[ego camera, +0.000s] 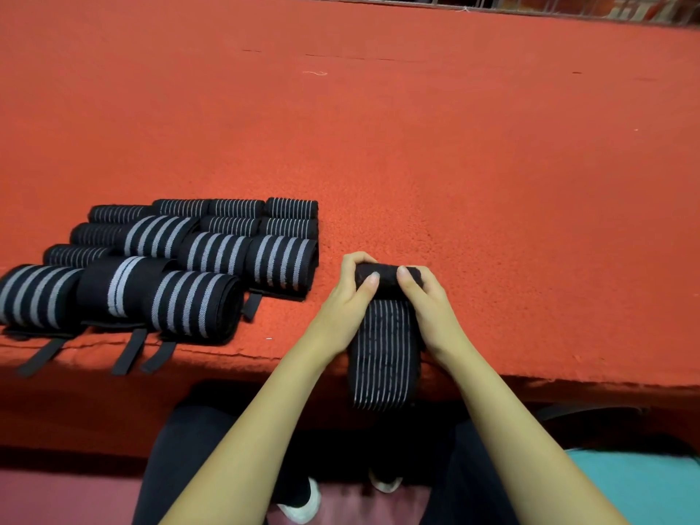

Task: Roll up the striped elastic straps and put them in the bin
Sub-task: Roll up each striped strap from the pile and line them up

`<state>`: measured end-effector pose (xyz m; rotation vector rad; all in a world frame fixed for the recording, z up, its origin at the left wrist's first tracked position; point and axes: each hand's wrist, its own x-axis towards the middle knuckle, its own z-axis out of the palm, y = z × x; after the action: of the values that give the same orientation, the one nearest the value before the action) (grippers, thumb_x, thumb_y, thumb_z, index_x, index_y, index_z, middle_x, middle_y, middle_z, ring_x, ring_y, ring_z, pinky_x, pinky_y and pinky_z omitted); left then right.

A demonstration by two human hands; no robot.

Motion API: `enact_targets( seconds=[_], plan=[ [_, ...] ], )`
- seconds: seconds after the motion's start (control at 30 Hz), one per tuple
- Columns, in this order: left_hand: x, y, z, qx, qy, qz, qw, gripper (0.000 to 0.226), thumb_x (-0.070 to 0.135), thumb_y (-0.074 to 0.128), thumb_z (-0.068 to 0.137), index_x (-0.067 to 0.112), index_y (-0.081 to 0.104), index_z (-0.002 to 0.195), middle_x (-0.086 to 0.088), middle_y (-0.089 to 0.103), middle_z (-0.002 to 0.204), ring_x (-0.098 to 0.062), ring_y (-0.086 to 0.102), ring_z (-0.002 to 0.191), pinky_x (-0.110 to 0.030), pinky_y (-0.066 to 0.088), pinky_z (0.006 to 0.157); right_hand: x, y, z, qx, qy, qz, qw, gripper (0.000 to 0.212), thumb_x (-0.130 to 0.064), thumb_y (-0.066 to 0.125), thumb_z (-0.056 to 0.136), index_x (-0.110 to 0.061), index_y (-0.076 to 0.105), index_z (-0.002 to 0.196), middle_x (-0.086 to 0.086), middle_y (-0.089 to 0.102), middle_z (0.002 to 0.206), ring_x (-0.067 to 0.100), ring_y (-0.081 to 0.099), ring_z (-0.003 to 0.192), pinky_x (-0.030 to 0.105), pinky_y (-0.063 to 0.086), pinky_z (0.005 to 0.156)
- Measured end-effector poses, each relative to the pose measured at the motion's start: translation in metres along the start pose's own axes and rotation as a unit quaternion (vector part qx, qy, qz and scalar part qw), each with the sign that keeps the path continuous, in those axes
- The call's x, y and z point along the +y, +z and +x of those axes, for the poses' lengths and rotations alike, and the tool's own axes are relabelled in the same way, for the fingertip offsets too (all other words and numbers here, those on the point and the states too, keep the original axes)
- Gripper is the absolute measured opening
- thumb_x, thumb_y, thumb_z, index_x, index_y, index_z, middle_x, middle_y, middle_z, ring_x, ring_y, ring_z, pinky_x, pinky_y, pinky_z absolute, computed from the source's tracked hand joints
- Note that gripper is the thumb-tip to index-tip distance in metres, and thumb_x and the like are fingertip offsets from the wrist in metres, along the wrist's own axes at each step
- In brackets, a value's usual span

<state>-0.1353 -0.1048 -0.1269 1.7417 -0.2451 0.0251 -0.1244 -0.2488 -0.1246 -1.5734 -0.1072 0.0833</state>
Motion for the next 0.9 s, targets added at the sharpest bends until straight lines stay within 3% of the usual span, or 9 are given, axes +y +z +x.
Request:
enact_targets(
  seconds=[0.1, 0.23, 0.4, 0.53, 0.7, 0.8, 0.87, 0.9],
  plan=[
    [0.0001, -0.0008, 0.0033, 0.011, -0.011, -0.019, 1.000, 0.014, 0.048, 0.042, 0.090, 0.039, 0.047, 0.099, 0.025, 0.058, 0.088, 0.003, 0.055, 0.085, -0.028, 0.043, 0.087, 0.0020, -0.0012, -0.0015, -0.029, -0.017, 0.007, 0.999, 0.014, -0.027, 0.053, 0.096, -0.018, 0.050, 0.106, -0.003, 0.055, 0.100, 0.002, 0.056, 0.086, 0.017, 0.046, 0.076],
    [-0.0028, 0.0009, 0.0073, 0.041, -0.047, 0.005, 0.998, 0.023, 0.063, 0.043, 0.084, 0.042, 0.051, 0.089, 0.029, 0.060, 0.080, 0.004, 0.055, 0.082, -0.030, 0.042, 0.086, 0.0008, -0.0014, -0.0048, -0.038, -0.040, -0.018, 0.998, 0.037, -0.033, 0.054, 0.086, -0.012, 0.045, 0.115, -0.004, 0.052, 0.101, -0.008, 0.054, 0.082, 0.012, 0.045, 0.076],
    [-0.0047, 0.0016, 0.0019, 0.025, -0.010, -0.038, 0.999, 0.016, 0.044, 0.047, 0.088, 0.035, 0.046, 0.100, 0.016, 0.055, 0.090, 0.007, 0.053, 0.080, -0.024, 0.043, 0.082, 0.0017, -0.0010, -0.0036, -0.031, -0.031, -0.007, 0.999, 0.025, -0.021, 0.053, 0.096, -0.016, 0.048, 0.120, -0.006, 0.054, 0.105, -0.014, 0.056, 0.083, 0.010, 0.045, 0.074],
    [-0.0048, 0.0009, -0.0003, 0.015, 0.011, -0.033, 0.999, 0.018, 0.039, 0.049, 0.089, 0.034, 0.044, 0.105, 0.015, 0.055, 0.090, 0.002, 0.054, 0.082, -0.026, 0.044, 0.083, 0.0006, -0.0007, -0.0026, -0.026, -0.020, -0.004, 0.999, 0.016, -0.021, 0.052, 0.097, -0.018, 0.050, 0.112, -0.003, 0.057, 0.102, -0.001, 0.058, 0.086, 0.015, 0.048, 0.075],
    [-0.0041, 0.0001, 0.0069, 0.033, -0.046, 0.005, 0.998, 0.029, 0.058, 0.046, 0.087, 0.033, 0.051, 0.100, 0.014, 0.061, 0.091, 0.001, 0.057, 0.085, -0.027, 0.044, 0.085, 0.0016, -0.0041, -0.0061, -0.041, -0.052, -0.048, 0.997, 0.023, -0.015, 0.053, 0.097, -0.015, 0.045, 0.118, -0.001, 0.054, 0.099, 0.006, 0.055, 0.088, 0.023, 0.049, 0.080],
    [-0.0060, 0.0000, 0.0055, 0.028, -0.041, 0.000, 0.999, 0.017, 0.043, 0.050, 0.097, 0.026, 0.052, 0.099, 0.012, 0.060, 0.087, 0.003, 0.057, 0.079, -0.026, 0.044, 0.081, 0.0005, -0.0031, -0.0056, -0.036, -0.051, -0.031, 0.998, 0.024, -0.017, 0.056, 0.095, -0.016, 0.047, 0.118, 0.001, 0.055, 0.101, 0.007, 0.056, 0.089, 0.025, 0.050, 0.079],
    [-0.0069, -0.0006, 0.0036, 0.025, -0.013, 0.001, 1.000, 0.001, 0.031, 0.050, 0.099, 0.031, 0.048, 0.099, 0.013, 0.056, 0.087, 0.007, 0.053, 0.078, -0.019, 0.043, 0.078, -0.0013, -0.0010, -0.0056, -0.025, -0.032, -0.004, 0.999, 0.023, -0.020, 0.056, 0.095, -0.016, 0.049, 0.116, -0.003, 0.056, 0.098, 0.000, 0.058, 0.084, 0.018, 0.050, 0.075],
    [-0.0069, -0.0007, 0.0028, 0.025, 0.004, 0.007, 1.000, 0.005, 0.029, 0.050, 0.099, 0.033, 0.047, 0.100, 0.014, 0.054, 0.088, 0.007, 0.052, 0.079, -0.017, 0.042, 0.079, -0.0015, -0.0002, -0.0049, -0.019, -0.021, 0.004, 1.000, 0.021, -0.023, 0.055, 0.095, -0.016, 0.050, 0.114, -0.005, 0.057, 0.099, -0.002, 0.058, 0.083, 0.017, 0.049, 0.074]
  ],
)
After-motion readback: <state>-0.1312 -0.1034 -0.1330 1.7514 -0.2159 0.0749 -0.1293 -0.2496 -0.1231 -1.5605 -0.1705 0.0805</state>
